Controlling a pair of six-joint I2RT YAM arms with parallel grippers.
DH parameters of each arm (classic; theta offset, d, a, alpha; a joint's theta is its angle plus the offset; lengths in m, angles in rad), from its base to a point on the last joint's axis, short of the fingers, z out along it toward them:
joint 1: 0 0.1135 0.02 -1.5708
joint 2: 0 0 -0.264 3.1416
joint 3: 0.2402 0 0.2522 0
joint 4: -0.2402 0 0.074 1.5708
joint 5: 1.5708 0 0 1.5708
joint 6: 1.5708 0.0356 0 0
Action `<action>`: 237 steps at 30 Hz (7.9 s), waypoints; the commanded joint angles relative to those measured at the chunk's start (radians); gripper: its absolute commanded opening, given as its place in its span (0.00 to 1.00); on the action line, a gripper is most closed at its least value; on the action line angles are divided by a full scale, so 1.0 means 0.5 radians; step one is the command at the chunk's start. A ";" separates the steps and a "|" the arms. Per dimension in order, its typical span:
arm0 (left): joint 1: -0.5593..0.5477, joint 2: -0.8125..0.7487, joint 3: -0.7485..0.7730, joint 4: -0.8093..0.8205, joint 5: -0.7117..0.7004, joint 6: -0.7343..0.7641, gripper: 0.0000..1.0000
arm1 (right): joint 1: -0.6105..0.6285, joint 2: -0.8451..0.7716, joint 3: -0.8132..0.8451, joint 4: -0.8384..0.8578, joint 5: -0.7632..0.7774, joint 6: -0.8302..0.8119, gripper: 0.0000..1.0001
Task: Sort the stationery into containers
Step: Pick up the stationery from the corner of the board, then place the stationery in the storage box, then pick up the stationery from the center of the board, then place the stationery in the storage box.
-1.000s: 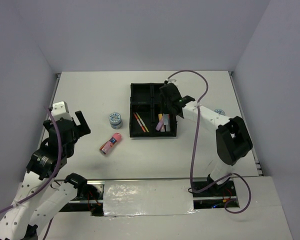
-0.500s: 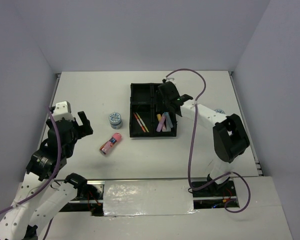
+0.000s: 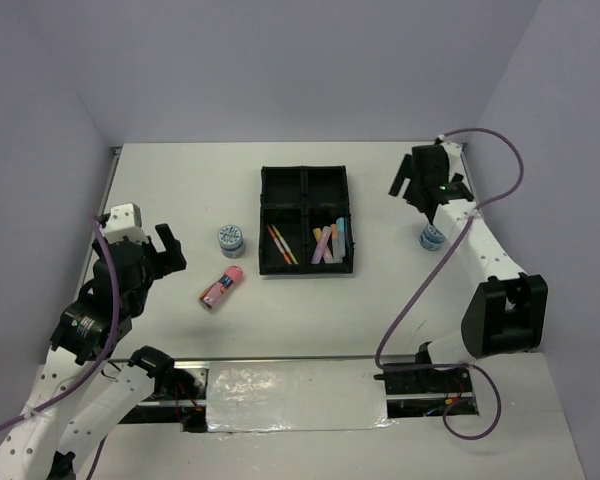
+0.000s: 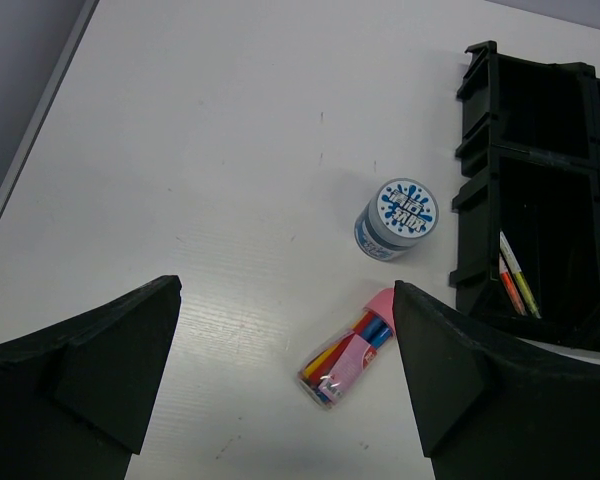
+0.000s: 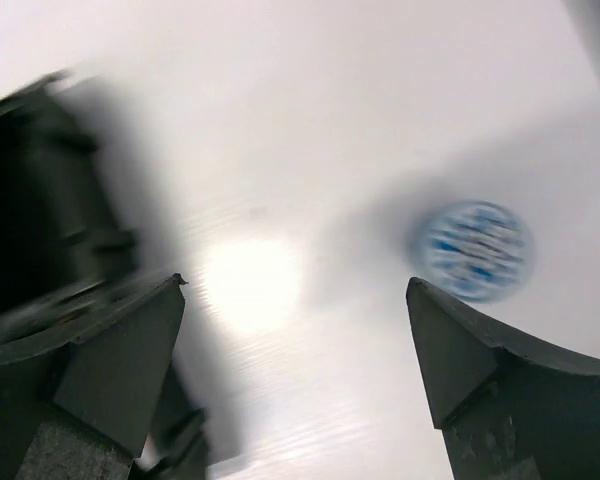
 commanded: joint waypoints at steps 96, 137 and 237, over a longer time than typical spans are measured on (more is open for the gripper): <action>0.009 0.072 -0.032 0.167 0.275 0.113 0.99 | 0.437 1.782 1.822 -0.010 -0.401 -0.591 0.46; 0.083 0.072 0.053 -0.060 -0.338 -0.110 0.99 | 1.277 1.336 1.655 -0.227 0.142 0.077 1.00; 0.212 0.054 0.007 0.038 -0.031 0.003 0.99 | 0.591 1.251 1.052 0.189 -0.165 -0.634 0.00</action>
